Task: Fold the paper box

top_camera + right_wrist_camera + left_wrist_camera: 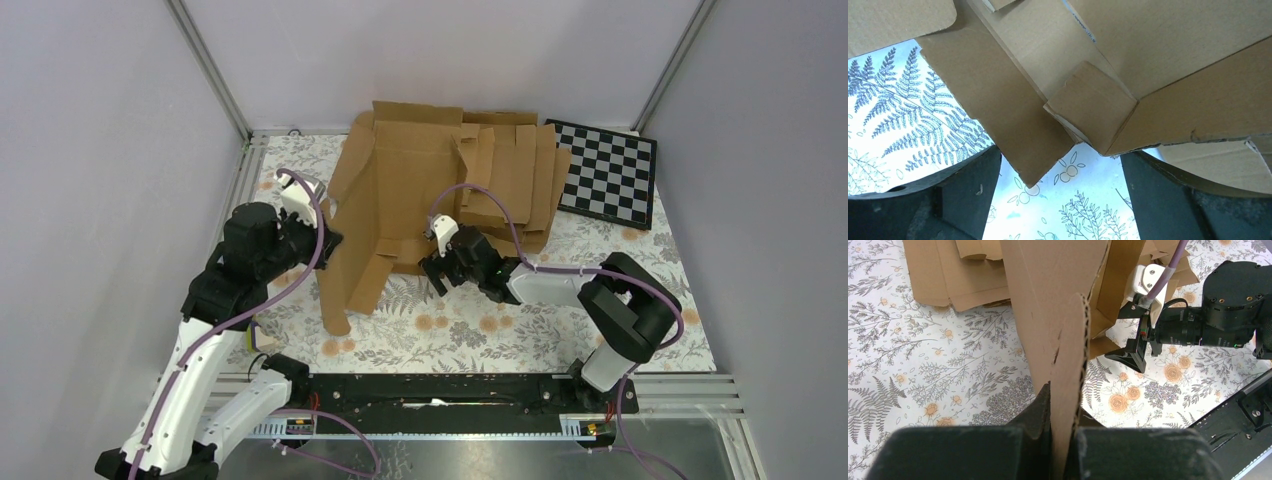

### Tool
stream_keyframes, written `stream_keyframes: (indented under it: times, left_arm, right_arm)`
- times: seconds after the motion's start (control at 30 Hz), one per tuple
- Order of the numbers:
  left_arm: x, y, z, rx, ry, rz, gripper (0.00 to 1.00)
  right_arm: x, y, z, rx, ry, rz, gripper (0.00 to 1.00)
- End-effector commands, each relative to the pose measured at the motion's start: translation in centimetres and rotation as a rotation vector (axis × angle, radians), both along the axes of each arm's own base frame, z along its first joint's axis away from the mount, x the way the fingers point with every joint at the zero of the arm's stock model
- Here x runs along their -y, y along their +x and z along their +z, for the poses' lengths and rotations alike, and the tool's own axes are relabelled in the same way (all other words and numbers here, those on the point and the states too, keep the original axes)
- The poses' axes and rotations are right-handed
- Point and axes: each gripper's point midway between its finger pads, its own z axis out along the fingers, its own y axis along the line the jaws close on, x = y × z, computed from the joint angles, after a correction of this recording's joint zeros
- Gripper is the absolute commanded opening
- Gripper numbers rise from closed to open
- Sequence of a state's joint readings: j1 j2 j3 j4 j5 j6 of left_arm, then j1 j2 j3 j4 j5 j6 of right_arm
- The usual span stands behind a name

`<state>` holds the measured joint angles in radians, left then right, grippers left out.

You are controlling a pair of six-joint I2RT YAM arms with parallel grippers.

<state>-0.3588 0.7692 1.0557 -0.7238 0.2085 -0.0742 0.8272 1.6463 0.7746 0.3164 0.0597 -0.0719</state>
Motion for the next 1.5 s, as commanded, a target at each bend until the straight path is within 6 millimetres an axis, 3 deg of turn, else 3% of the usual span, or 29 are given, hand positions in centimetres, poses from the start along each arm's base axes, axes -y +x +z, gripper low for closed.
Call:
stream_keyframes:
  times: [0.0,0.1,0.2,0.5,0.9,1.07,1.47]
  left_arm:
    - [0.6,-1.2,0.1,-0.049,-0.003,-0.055,0.0]
    - [0.8,-1.3,0.1,-0.055,-0.009,-0.063,0.0]
    - [0.7,-1.3,0.2,-0.055,-0.008,-0.056,0.0]
    - [0.8,-1.4,0.3,-0.054,-0.014,-0.063,0.0]
    - [0.9,-1.5,0.0,-0.066,-0.017,-0.068,0.0]
    - [0.9,-1.6,-0.2,-0.069,-0.016,-0.069,0.0]
    - [1.1,-1.8,-1.0,-0.081,-0.024,-0.082,0.0]
  right_arm:
    - [-0.9,2.6,3.5,0.094,0.089,-0.032,0.94]
    - [-0.9,3.2,3.7,0.098,0.091,-0.041,0.88]
    - [-0.8,4.0,3.8,0.105,0.091,-0.074,0.76]
    - [-0.5,6.1,3.5,0.085,0.128,-0.139,0.65]
    - [-0.8,7.5,1.7,0.028,0.131,-0.199,0.62]
    - [-0.5,8.1,0.8,0.012,0.108,-0.244,0.55]
    - [1.8,9.2,-1.2,0.006,0.002,-0.388,0.51]
